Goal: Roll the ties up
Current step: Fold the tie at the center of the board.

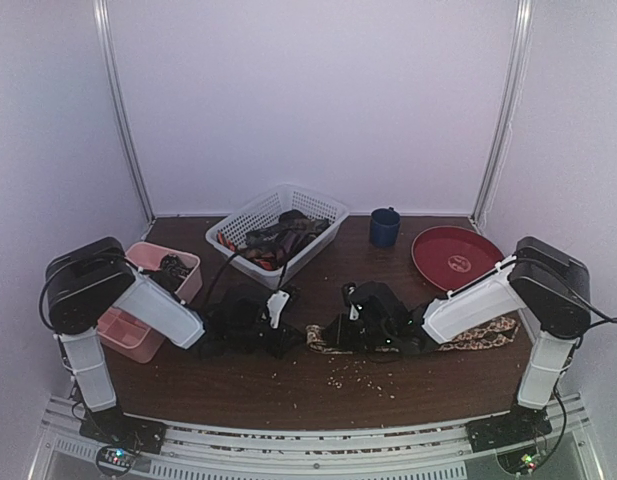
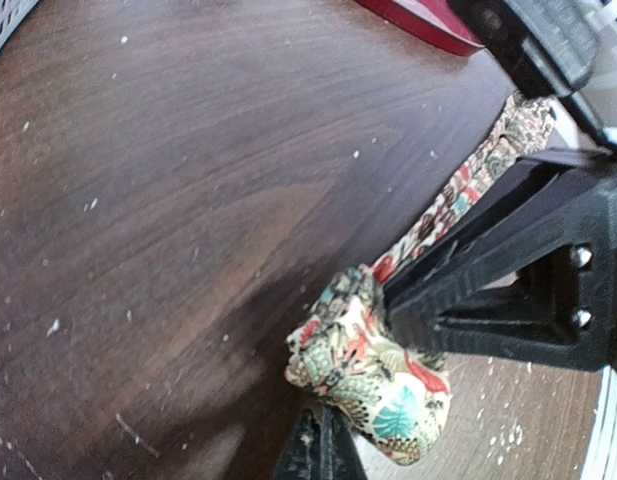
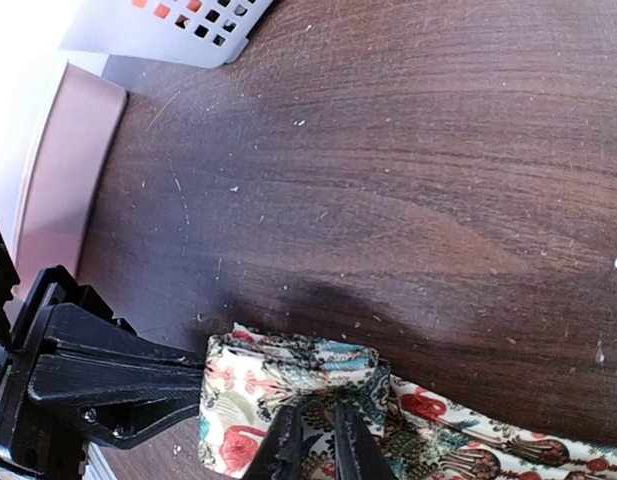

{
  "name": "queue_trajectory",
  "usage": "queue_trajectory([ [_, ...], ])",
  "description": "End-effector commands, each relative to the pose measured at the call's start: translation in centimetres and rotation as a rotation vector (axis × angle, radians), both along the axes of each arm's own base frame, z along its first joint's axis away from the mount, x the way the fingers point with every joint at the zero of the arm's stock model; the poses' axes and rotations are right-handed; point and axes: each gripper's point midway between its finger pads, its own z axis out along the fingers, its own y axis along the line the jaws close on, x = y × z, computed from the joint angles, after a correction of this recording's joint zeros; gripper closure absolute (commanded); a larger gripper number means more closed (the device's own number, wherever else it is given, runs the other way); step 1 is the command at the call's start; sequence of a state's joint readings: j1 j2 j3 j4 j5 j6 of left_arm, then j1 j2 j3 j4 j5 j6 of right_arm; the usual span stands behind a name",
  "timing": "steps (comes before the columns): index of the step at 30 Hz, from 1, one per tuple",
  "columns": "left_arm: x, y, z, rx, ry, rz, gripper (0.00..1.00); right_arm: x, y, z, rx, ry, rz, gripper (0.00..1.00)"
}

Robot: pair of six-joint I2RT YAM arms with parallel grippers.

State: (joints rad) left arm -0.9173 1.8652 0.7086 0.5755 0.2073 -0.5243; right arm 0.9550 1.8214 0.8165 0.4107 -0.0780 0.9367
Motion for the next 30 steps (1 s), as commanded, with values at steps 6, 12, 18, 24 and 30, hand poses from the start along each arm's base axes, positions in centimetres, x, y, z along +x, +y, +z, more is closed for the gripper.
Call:
queue_trajectory([
  [6, 0.5, -2.7, 2.9, -0.091, -0.074, -0.075, 1.0, -0.7, -1.1, -0.2, 0.081, 0.06, -0.007, 0.86],
  [12, 0.2, -3.8, 3.3, -0.096, -0.082, -0.112, 1.0, -0.8, -2.2, -0.4, 0.088, 0.071, -0.03, 0.85],
  [18, 0.0, -4.5, 3.2, -0.093, -0.083, -0.132, 1.0, -0.7, -3.6, -0.6, 0.064, 0.054, -0.057, 0.83],
  [24, -0.2, -5.7, 3.4, -0.093, -0.088, -0.165, 1.0, -0.3, -6.3, -0.3, -0.003, -0.005, -0.127, 0.78],
  [30, -0.1, -6.5, 3.8, -0.086, -0.097, -0.172, 0.99, 0.0, -7.6, 0.9, -0.025, -0.056, -0.16, 0.73],
])
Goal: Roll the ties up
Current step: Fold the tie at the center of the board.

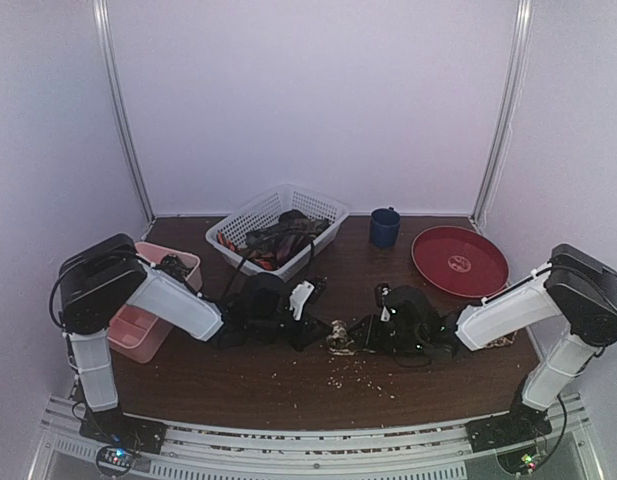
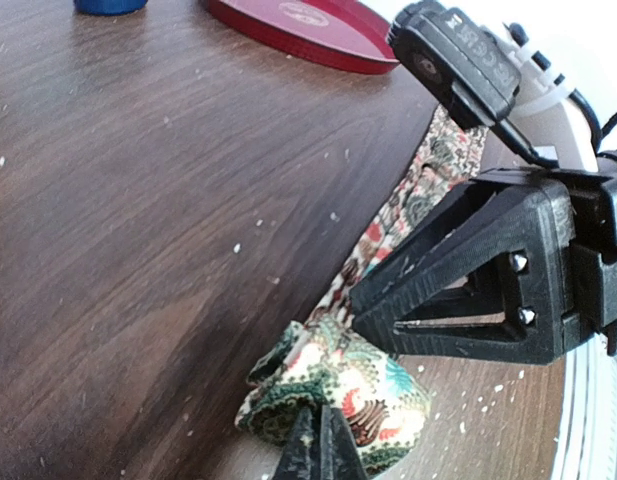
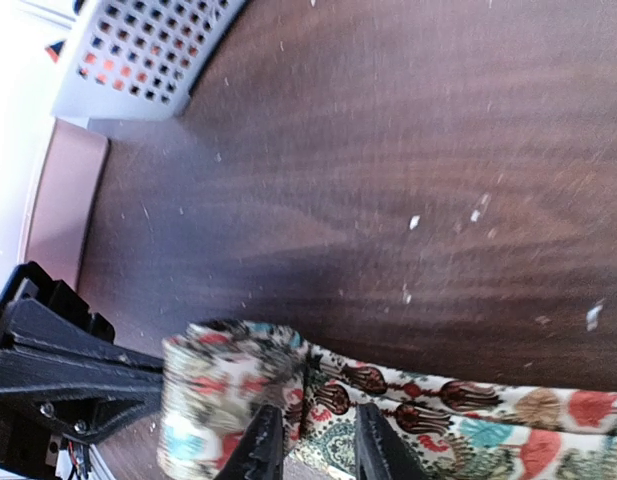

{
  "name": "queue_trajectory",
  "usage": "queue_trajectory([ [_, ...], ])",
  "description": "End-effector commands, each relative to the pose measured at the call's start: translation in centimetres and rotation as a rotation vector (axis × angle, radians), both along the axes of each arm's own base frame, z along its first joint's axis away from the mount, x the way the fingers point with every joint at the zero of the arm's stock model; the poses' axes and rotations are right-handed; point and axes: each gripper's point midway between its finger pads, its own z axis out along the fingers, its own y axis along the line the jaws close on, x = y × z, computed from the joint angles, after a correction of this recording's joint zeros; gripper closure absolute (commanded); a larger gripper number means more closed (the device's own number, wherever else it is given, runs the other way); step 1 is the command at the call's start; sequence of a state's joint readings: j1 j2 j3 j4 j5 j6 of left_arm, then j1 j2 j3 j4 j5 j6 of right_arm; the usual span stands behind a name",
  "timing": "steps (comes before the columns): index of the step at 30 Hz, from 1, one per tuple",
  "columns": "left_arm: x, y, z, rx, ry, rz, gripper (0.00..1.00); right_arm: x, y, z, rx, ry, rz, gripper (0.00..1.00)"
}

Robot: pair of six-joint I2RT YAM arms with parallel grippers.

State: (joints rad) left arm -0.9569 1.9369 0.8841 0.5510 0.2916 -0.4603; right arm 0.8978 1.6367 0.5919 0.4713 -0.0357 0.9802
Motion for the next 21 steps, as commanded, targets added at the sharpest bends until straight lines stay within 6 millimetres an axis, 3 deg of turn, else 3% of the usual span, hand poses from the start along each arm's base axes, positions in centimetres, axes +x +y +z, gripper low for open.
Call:
queue_trajectory([
  [1, 0.1, -1.3, 1.0, -0.02, -0.035, -0.029, 0.98, 0.7, -1.6, 0.7, -0.046, -0.052, -0.048, 0.72],
  [7, -0.2, -2.5, 0.4, -0.015, -0.024, -0.047, 0.97, 0.8, -1.6, 2.3, 0.008, -0.09, -0.057, 0.63],
  [13, -0.6, -4.0, 0.4, -0.027, -0.027, -0.068, 0.97, 0.9, -1.0, 2.0, 0.003, -0.077, -0.04, 0.58],
  [21, -0.5, -5.3, 1.1, -0.038, -0.055, -0.075, 0.96, 1.0, -1.2, 0.3, -0.04, -0.043, -0.039, 0.64],
])
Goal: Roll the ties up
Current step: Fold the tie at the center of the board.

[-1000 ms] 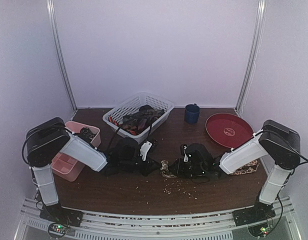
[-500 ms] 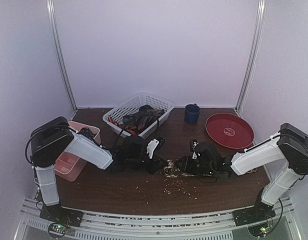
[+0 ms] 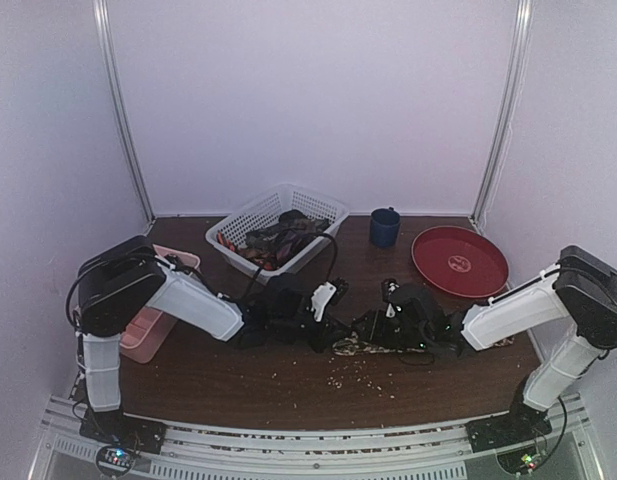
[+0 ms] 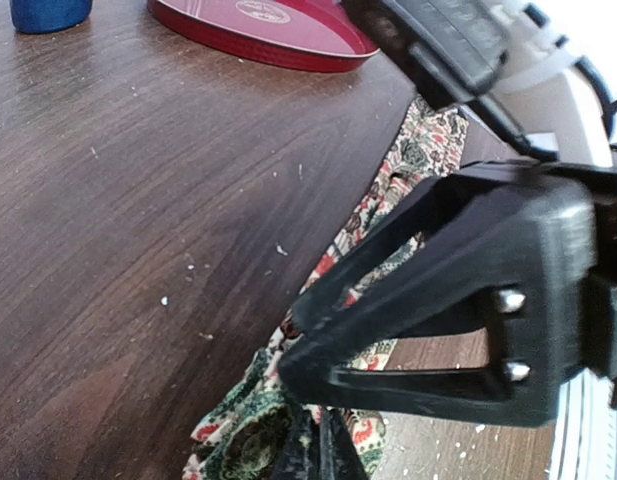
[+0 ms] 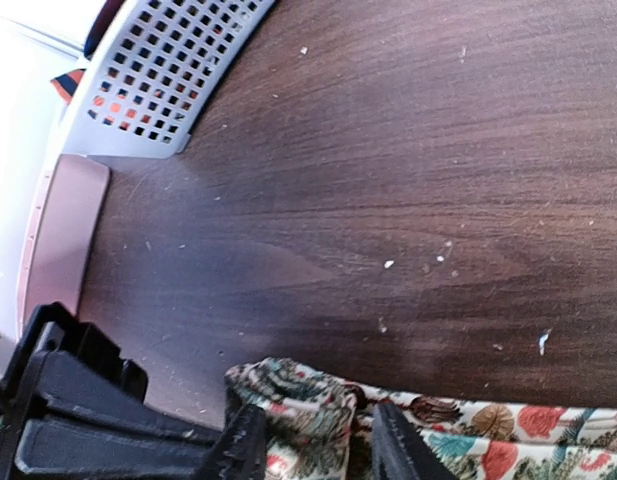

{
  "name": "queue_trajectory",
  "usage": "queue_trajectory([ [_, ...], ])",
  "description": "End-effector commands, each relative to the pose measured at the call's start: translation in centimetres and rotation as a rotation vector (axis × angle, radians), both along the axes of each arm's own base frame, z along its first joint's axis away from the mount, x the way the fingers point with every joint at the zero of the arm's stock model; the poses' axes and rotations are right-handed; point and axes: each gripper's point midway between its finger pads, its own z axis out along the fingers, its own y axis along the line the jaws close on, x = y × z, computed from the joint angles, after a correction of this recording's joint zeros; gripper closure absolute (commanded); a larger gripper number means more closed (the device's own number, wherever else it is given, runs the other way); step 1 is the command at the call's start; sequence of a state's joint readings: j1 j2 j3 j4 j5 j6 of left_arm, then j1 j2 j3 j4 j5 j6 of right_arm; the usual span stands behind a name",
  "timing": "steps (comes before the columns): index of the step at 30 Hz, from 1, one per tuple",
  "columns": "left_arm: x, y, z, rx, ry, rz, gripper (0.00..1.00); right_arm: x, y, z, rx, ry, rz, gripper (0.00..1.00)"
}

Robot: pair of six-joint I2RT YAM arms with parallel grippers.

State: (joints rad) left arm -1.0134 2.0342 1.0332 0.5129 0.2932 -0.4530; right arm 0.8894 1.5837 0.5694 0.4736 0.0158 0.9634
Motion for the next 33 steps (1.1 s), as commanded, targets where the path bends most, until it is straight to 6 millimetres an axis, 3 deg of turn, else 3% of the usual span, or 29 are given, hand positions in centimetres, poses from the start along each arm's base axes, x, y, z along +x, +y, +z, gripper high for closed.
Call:
queue_trajectory([
  [1, 0.3, -1.0, 1.1, -0.03, -0.047, -0.009, 0.95, 0.3, -0.2, -1.2, -0.041, 0.018, 0.001, 0.65],
  [5, 0.6, -0.4, 2.4, -0.006, -0.116, 0.0, 0.76, 0.1, -0.2, -2.3, -0.05, 0.04, 0.012, 0.7],
  [12, 1.8, 1.6, 1.9, 0.285, -0.385, -0.111, 0.39, -0.1, 0.2, -2.6, -0.023, 0.035, 0.044, 0.73],
  [15, 1.7, 1.4, 1.5, 0.359, -0.464, -0.215, 0.36, -0.3, 0.6, -2.7, 0.007, 0.029, 0.065, 0.73],
  [20, -0.4, 1.2, -0.1, 0.377, -0.467, -0.392, 0.31, -0.9, 2.1, -2.6, 0.08, 0.043, 0.119, 0.73],
  [29, 0.1, 3.5, -2.2, 0.414, -0.423, -0.411, 0.3, -1.0, 3.0, -1.9, 0.123, 0.031, 0.156, 0.74],
  [33, 0.3, 3.6, -2.3, 0.411, -0.425, -0.408, 0.29, -1.0, 3.1, -1.9, 0.13, 0.034, 0.152, 0.74],
])
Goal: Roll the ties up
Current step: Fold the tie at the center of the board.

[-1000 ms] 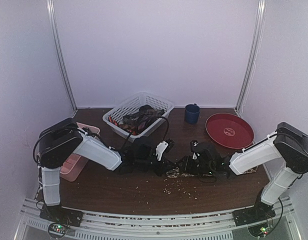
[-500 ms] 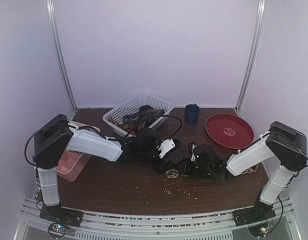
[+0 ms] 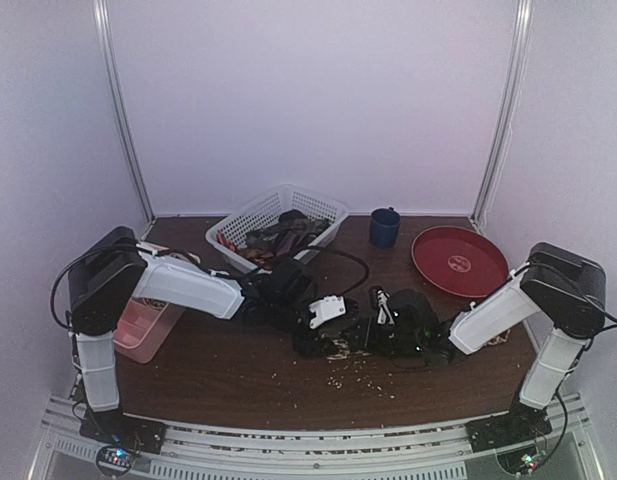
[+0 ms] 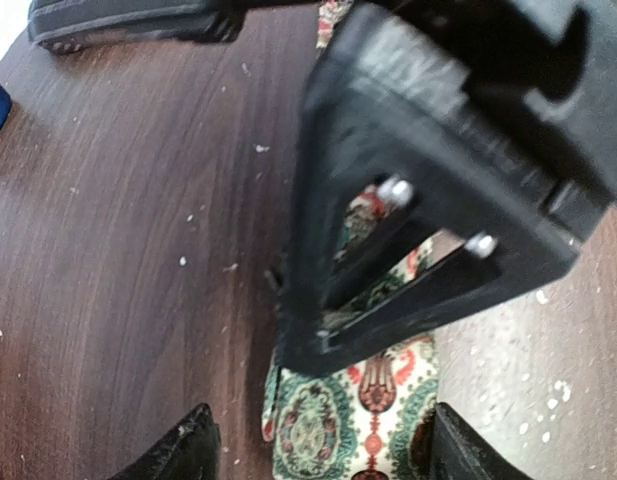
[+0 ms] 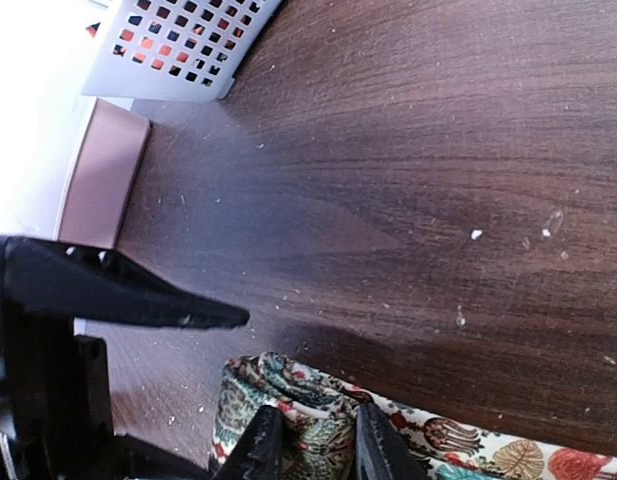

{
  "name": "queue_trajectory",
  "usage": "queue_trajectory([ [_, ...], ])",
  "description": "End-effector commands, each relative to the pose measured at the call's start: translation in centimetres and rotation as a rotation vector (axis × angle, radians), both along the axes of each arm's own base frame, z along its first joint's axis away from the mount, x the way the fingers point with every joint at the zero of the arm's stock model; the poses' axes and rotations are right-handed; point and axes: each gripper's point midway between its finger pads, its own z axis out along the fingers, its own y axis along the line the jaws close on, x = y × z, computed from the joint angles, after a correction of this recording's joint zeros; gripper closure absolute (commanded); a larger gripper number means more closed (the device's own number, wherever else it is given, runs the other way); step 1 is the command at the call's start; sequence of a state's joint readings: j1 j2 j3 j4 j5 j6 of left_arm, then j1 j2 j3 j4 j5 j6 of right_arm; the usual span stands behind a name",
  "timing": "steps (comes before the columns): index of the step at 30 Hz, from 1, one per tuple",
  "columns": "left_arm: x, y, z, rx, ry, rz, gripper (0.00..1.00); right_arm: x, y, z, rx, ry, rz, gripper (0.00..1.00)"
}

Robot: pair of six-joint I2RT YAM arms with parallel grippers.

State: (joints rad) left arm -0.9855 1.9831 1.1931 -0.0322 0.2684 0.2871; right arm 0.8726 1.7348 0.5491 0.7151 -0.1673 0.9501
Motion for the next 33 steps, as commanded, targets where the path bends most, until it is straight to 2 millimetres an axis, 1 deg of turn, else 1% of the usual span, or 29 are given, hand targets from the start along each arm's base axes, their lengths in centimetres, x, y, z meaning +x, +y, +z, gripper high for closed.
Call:
queue_trajectory([
  [1, 0.2, 0.3, -0.7, 0.007, 0.001, -0.018, 0.29, -0.1, 0.3, -0.1, 0.016, 0.007, 0.009, 0.73],
  [5, 0.4, 0.1, -1.1, 0.007, 0.006, -0.011, 0.3, -0.2, 0.3, -0.2, 0.017, 0.013, 0.009, 0.74],
  [11, -0.7, -0.2, -1.8, -0.003, 0.059, -0.058, 0.3, -0.2, 0.1, 0.1, 0.006, 0.006, 0.004, 0.73],
  [15, -0.6, -0.2, -2.2, 0.004, 0.056, -0.054, 0.33, 0.0, 0.0, -0.1, -0.005, 0.003, 0.002, 0.73],
  [18, -0.6, -0.3, -2.1, -0.003, 0.052, -0.056, 0.39, -0.1, 0.0, -0.1, 0.0, 0.005, 0.004, 0.73],
  [22, -0.5, -0.4, -1.9, -0.008, 0.043, -0.058, 0.53, -0.2, -0.1, 0.3, 0.003, 0.002, 0.001, 0.73],
  [26, -0.6, -0.3, -1.9, -0.005, 0.046, -0.062, 0.6, -0.4, -0.4, 0.9, 0.0, 0.006, -0.002, 0.69],
  [29, -0.6, -0.3, -1.9, -0.004, 0.045, -0.062, 0.61, -0.6, -0.7, 1.0, -0.003, 0.015, -0.007, 0.68],
  [33, -0.5, -0.1, -1.8, -0.001, 0.039, -0.054, 0.61, -1.1, -0.7, 0.8, -0.003, 0.035, -0.004, 0.69],
])
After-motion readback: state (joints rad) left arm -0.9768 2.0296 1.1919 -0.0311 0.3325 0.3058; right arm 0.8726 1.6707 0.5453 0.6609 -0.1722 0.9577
